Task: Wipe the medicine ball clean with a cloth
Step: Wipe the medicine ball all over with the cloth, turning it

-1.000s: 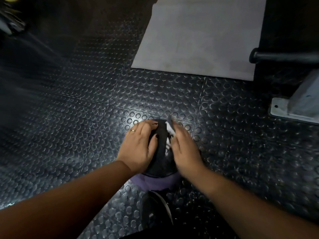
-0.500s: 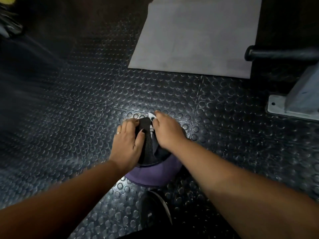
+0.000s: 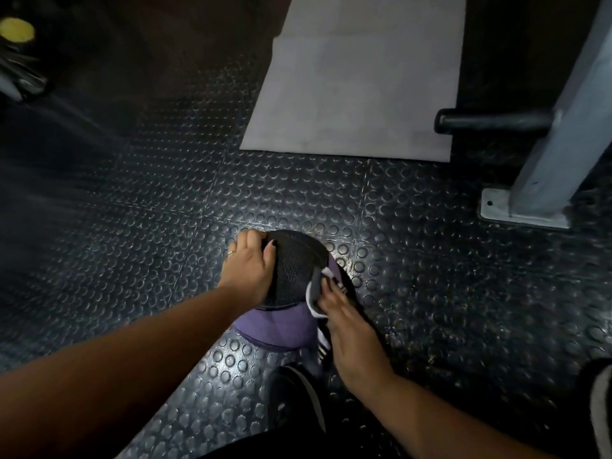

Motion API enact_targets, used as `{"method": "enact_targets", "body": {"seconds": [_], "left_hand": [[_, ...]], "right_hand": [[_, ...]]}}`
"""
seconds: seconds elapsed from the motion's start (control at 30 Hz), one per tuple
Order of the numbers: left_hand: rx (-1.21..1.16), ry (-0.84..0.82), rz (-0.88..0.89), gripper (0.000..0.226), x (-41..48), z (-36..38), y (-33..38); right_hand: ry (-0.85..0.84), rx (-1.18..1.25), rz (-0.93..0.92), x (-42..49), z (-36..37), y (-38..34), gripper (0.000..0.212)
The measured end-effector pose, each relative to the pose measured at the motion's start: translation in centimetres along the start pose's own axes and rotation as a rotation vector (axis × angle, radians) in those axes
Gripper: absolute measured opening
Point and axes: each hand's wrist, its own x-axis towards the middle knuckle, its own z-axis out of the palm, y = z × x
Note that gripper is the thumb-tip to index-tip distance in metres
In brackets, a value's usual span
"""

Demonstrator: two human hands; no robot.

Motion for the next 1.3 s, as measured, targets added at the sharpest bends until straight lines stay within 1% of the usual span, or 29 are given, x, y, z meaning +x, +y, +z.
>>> {"method": "enact_targets", "body": {"seconds": [0.03,0.1,0.17,0.2,0.23,0.3,0.4,0.5,0.57,0.67,0.77,0.8,0.87,0.9,0.93,1.0,1.07,1.1,1.17,1.2,1.3], "left_hand": [[0.034,-0.053,0.006,0.041,0.0,-0.2,0.1],[0.074,-0.168,-0.006,0.049,0.3,-0.6,0.5],[0.075,-0.232,-0.062,0.053,0.7,-0.8,1.3],[0.069,-0.241,-0.103,0.053,0.6,-0.7,2.0],[0.063,-0.231,-0.151,0.053,0.3,-0.5,2.8],[0.056,-0.159,-0.243,0.052,-1.3,0.1,4.6],[0.007,-0.042,-0.325,0.051,-4.7,1.1,6.9],[-0.036,0.036,-0.390,0.044,-8.0,1.4,7.6],[-0.053,0.085,-0.450,0.042,-9.8,1.3,7.1],[-0.094,0.152,-0.579,0.045,-11.0,1.4,5.8],[-0.183,0.273,-0.719,0.042,-11.7,2.1,5.0],[-0.211,0.321,-0.744,0.042,-12.0,2.5,4.7],[-0.261,0.409,-0.770,0.042,-12.7,3.2,4.0],[-0.279,0.446,-0.780,0.043,-13.0,3.6,3.6],[-0.292,0.479,-0.783,0.044,-13.2,3.9,3.2],[-0.313,0.516,-0.765,0.051,-13.6,4.4,2.4],[-0.334,0.539,-0.746,0.053,-13.7,4.8,1.8],[-0.338,0.555,-0.738,0.053,-13.8,4.8,1.7],[-0.341,0.584,-0.722,0.054,-13.6,5.0,1.1],[-0.338,0.590,-0.698,0.053,-13.4,5.2,0.7],[-0.320,0.564,-0.643,0.053,-12.8,5.2,0.5]], "right_hand": [[-0.007,0.029,0.028,-0.7,-0.8,0.1,0.048],[0.021,0.112,0.226,-1.1,-3.2,0.0,0.043],[0.141,0.205,0.462,-0.4,-5.6,0.6,0.035],[0.222,0.235,0.544,0.2,-6.9,0.9,0.029],[0.306,0.260,0.600,0.7,-8.3,1.3,0.023],[0.441,0.322,0.681,1.5,-10.9,1.6,0.020],[0.566,0.428,0.759,1.4,-13.9,1.4,0.023],[0.668,0.506,0.826,-0.1,-14.3,0.9,0.024],[0.630,0.472,0.878,-1.4,-12.9,0.7,0.022],[0.454,0.430,0.947,-3.7,-9.9,0.3,0.021],[0.281,0.379,1.004,-5.8,-7.1,1.0,0.024],[0.259,0.340,0.999,-6.4,-6.3,1.2,0.024],[0.269,0.241,0.943,-6.9,-5.3,1.0,0.022],[0.282,0.157,0.869,-7.0,-4.7,0.5,0.022],[0.282,0.083,0.755,-6.8,-4.1,-0.1,0.026],[0.243,0.063,0.480,-6.2,-2.7,-2.2,0.039],[0.128,0.082,0.241,-5.3,-1.0,-4.1,0.050],[0.046,0.063,0.153,-4.9,-0.2,-4.9,0.054],[-0.090,-0.035,0.003,-4.5,2.3,-4.8,0.059],[-0.097,-0.085,-0.065,-4.2,3.2,-4.2,0.059],[-0.097,-0.148,-0.172,-2.5,3.9,-2.4,0.057]]}}
